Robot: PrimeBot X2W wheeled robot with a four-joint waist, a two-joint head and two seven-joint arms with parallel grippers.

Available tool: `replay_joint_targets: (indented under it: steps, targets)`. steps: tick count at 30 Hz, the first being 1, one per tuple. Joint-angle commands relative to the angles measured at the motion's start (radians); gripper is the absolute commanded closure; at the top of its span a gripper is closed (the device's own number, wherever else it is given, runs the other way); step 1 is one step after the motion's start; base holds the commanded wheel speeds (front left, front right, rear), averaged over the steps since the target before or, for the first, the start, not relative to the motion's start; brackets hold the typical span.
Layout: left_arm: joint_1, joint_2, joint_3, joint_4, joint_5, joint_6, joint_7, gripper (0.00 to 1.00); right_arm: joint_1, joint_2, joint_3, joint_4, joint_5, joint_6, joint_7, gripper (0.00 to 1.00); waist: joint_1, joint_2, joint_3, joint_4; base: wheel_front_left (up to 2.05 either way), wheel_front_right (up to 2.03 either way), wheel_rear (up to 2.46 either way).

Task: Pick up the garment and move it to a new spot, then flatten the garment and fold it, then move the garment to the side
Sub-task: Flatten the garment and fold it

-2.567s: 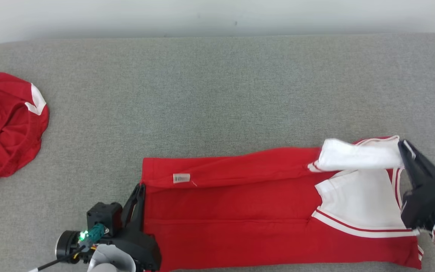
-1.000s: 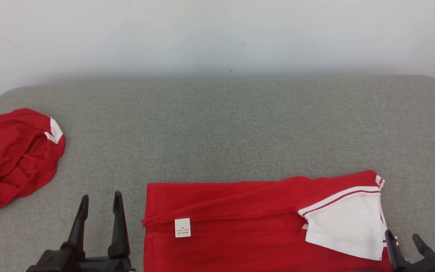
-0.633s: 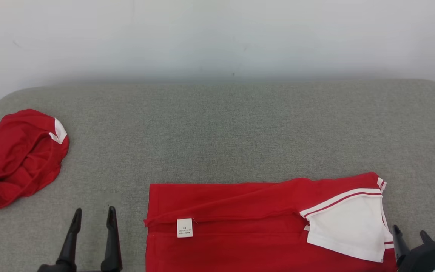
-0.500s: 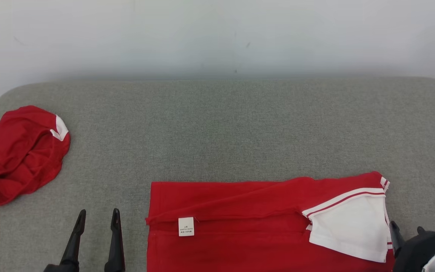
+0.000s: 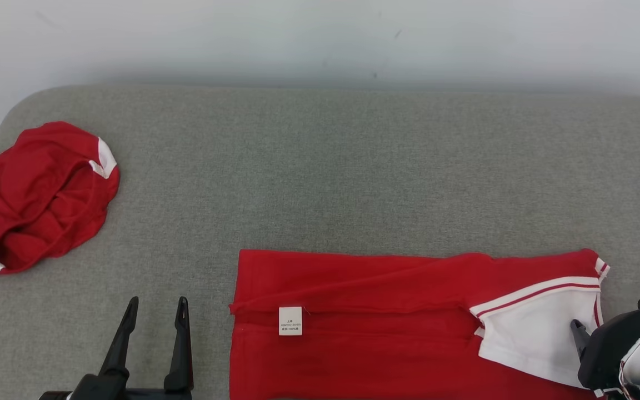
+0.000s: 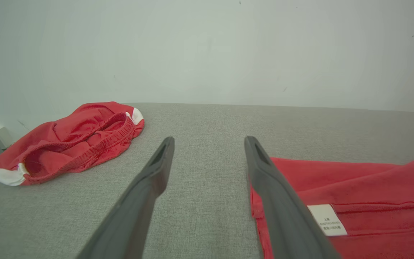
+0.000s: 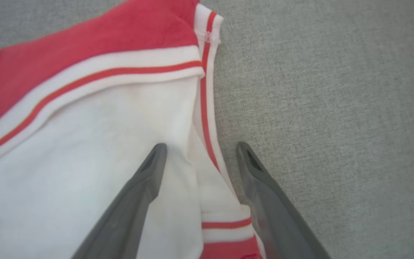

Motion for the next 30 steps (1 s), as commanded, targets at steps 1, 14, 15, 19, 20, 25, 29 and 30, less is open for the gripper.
replay_joint_targets:
  steps: [1, 14, 15, 19, 20, 25, 29, 30]
  targets:
    - [-0.014, -0.002, 0.001, 0.004, 0.004, -0.004, -0.003, 0.0, -0.016, -0.004, 0.001, 0.023, 0.002, -0.002, 0.01, 0.0, -0.0002, 0.0, 0.023, 0.019, 0.0, 0.0, 0.0]
    - [-0.027, -0.005, 0.015, 0.014, 0.014, -0.003, -0.003, 0.0, -0.067, 0.007, -0.03, 0.075, 0.008, -0.002, 0.1, 1.0, -0.0002, 0.0, 0.046, 0.001, 0.0, 0.0, 0.0]
    - [-0.027, -0.005, 0.017, 0.013, 0.015, -0.002, -0.003, 0.0, -0.087, 0.006, -0.064, 0.062, -0.01, -0.003, 0.076, 1.0, -0.0002, 0.0, 0.048, -0.007, 0.0, 0.0, 0.0]
    - [-0.032, -0.005, 0.015, 0.019, 0.019, -0.004, -0.003, 0.0, -0.139, 0.014, -0.171, 0.03, -0.084, -0.003, 0.018, 1.0, -0.0002, 0.0, 0.05, -0.031, 0.0, 0.0, 0.0]
    - [-0.032, -0.005, 0.016, 0.02, 0.02, -0.004, -0.003, 0.0, -0.152, 0.015, -0.196, 0.025, -0.1, -0.002, 0.013, 1.0, -0.0002, 0.0, 0.05, -0.036, 0.0, 0.0, 0.0]
    - [-0.037, -0.005, 0.01, 0.022, 0.024, -0.008, -0.003, 0.0, -0.152, -0.004, -0.327, -0.015, -0.156, -0.002, -0.003, 1.0, -0.0002, 0.0, 0.051, -0.054, 0.0, 0.0, 0.0]
    - [-0.038, -0.005, 0.011, 0.025, 0.024, -0.012, -0.003, 0.0, -0.106, -0.003, -0.364, -0.071, -0.157, -0.002, 0.014, 1.0, -0.0002, 0.0, 0.051, -0.066, 0.0, 0.0, 0.0]
    - [-0.038, -0.005, 0.011, 0.026, 0.023, -0.012, -0.003, 0.0, -0.093, 0.003, -0.353, -0.088, -0.146, -0.002, 0.023, 1.0, -0.0002, 0.0, 0.05, -0.067, 0.0, 0.0, 0.0]
